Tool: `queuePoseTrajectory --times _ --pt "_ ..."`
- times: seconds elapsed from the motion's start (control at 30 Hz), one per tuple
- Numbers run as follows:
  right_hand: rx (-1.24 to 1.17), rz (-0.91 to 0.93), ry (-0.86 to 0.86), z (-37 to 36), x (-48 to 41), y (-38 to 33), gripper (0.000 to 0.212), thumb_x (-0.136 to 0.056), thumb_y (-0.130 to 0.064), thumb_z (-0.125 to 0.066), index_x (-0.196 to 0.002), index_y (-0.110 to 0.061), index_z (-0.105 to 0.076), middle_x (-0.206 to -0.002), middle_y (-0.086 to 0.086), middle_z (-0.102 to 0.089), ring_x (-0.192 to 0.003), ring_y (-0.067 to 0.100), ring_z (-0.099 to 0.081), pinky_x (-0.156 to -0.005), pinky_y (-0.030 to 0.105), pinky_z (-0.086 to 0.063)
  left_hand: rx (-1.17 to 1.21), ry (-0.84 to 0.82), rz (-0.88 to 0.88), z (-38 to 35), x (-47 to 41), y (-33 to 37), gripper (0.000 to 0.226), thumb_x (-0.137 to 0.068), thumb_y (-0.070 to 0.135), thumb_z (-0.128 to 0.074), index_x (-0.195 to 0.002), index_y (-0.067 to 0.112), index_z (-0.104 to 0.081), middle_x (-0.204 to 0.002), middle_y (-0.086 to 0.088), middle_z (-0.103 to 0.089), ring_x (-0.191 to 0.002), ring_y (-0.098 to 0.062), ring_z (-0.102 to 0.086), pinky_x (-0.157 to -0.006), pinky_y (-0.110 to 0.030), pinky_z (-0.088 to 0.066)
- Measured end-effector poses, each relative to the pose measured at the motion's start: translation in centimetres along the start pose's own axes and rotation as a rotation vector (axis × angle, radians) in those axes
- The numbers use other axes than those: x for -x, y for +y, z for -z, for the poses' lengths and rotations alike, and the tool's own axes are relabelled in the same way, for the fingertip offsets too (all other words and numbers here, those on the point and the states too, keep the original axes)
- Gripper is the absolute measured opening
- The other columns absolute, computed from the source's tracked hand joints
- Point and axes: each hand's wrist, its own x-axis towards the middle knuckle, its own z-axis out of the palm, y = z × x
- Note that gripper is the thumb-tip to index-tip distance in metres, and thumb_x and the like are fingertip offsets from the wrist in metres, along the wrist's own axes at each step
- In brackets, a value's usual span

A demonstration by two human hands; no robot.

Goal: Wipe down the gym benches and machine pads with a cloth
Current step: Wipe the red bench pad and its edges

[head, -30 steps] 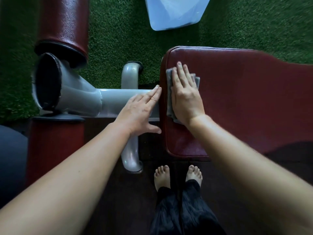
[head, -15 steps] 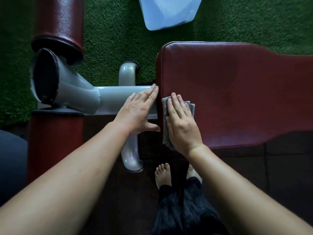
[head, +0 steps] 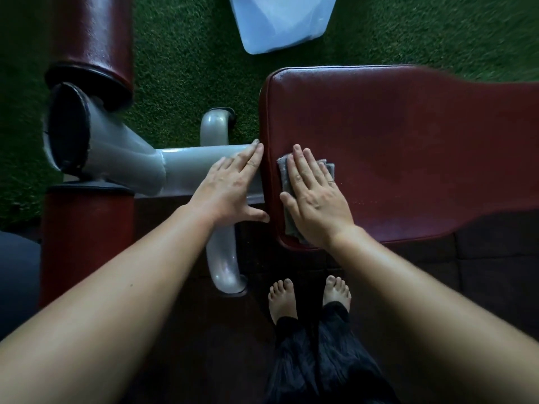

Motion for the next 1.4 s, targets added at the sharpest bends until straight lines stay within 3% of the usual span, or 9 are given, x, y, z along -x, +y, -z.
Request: queuePoseTrajectory --times 0.23,0.43,0.63,0.73,0.83,1.03,1.17,1.27,1.4 --pt "-0.022 -0.224 0.025 0.4 -3.0 0.3 0.068 -0.109 -0.040 -0.030 -0.164 -0.009 -0.004 -0.172 0.010 0.005 -0.159 0.025 0.007 -0.129 0.042 0.001 -0.002 0.011 0.010 -0.1 -0.1 -0.1 0.142 -0.058 0.082 -0.064 -0.166 0.018 0.002 -0.175 0.001 -0.001 -0.156 -0.026 -0.021 -0.128 -0.045 -0.018" --pt "-0.024 -0.121 0.012 -0.6 2.3 0.5 0.068 -0.106 -0.043 -0.026 -0.164 -0.010 -0.011 -0.172 0.006 -0.001 -0.159 0.023 0.003 -0.129 0.040 0.001 0.009 0.015 0.011 0.1 0.2 0.3 0.143 -0.062 0.074 -0.079 -0.166 0.019 0.003 -0.175 0.003 0.001 -0.157 -0.025 -0.020 -0.129 -0.044 -0.016" --pt "0.018 -0.403 0.068 0.6 -1.5 4.6 0.071 -0.105 -0.041 -0.026 -0.163 -0.007 -0.004 -0.172 0.012 0.004 -0.159 0.028 0.004 -0.129 0.045 0.000 0.009 0.002 -0.005 0.0 -0.1 0.2 0.144 -0.063 0.070 -0.083 -0.166 0.019 0.005 -0.175 0.003 0.002 -0.157 -0.024 -0.018 -0.128 -0.042 -0.013" --pt "-0.028 -0.222 0.015 -0.8 2.8 0.2 0.070 -0.107 -0.041 -0.027 -0.164 -0.009 -0.003 -0.171 0.007 0.009 -0.159 0.023 0.009 -0.128 0.041 0.005 0.014 0.003 -0.003 0.2 -0.1 0.4 0.144 -0.064 0.069 -0.083 -0.166 0.018 0.003 -0.175 0.002 0.002 -0.158 -0.023 -0.017 -0.128 -0.040 -0.011" --pt "0.023 -0.144 0.002 -0.8 6.4 3.0 0.069 -0.106 -0.045 -0.024 -0.164 -0.011 -0.009 -0.172 0.005 0.002 -0.159 0.021 0.004 -0.129 0.041 -0.001 0.020 0.003 0.001 0.3 0.0 0.5 0.143 -0.064 0.069 -0.083 -0.166 0.018 0.003 -0.175 0.003 0.003 -0.159 -0.019 -0.013 -0.128 -0.039 -0.010" --pt "0.026 -0.515 0.096 1.0 2.5 9.4 0.075 -0.101 -0.045 -0.019 -0.163 -0.003 -0.011 -0.171 0.016 -0.002 -0.159 0.030 0.000 -0.128 0.046 0.001 0.009 0.011 0.012 -0.1 -0.2 0.3 0.144 -0.059 0.079 -0.073 -0.166 0.019 0.005 -0.175 0.004 0.003 -0.159 -0.017 -0.011 -0.129 -0.044 -0.015" --pt "0.005 -0.310 0.045 -0.9 6.3 4.4 0.071 -0.104 -0.045 -0.021 -0.164 -0.007 -0.008 -0.171 0.010 0.005 -0.159 0.024 0.005 -0.129 0.043 0.003 0.021 0.007 0.027 0.0 0.0 0.5 0.145 -0.060 0.079 -0.074 -0.166 0.021 0.006 -0.175 0.003 0.003 -0.160 -0.018 -0.010 -0.129 -0.046 -0.014" --pt "0.060 -0.269 0.040 -0.3 9.3 8.3 0.071 -0.105 -0.047 -0.021 -0.163 -0.009 -0.010 -0.172 0.007 -0.001 -0.159 0.023 0.002 -0.129 0.042 0.001 0.018 0.022 0.018 -0.1 0.0 0.6 0.145 -0.061 0.076 -0.078 -0.166 0.019 0.004 -0.175 0.001 0.000 -0.160 -0.020 -0.013 -0.129 -0.045 -0.015" --pt "0.047 -0.525 0.093 2.2 5.5 15.5 0.076 -0.100 -0.047 -0.019 -0.162 -0.003 -0.013 -0.171 0.016 -0.004 -0.159 0.032 -0.002 -0.128 0.049 -0.004 0.011 0.048 0.012 -0.3 -0.1 0.3 0.146 -0.058 0.076 -0.078 -0.166 0.018 0.001 -0.174 0.000 -0.004 -0.158 -0.024 -0.019 -0.128 -0.047 -0.019"
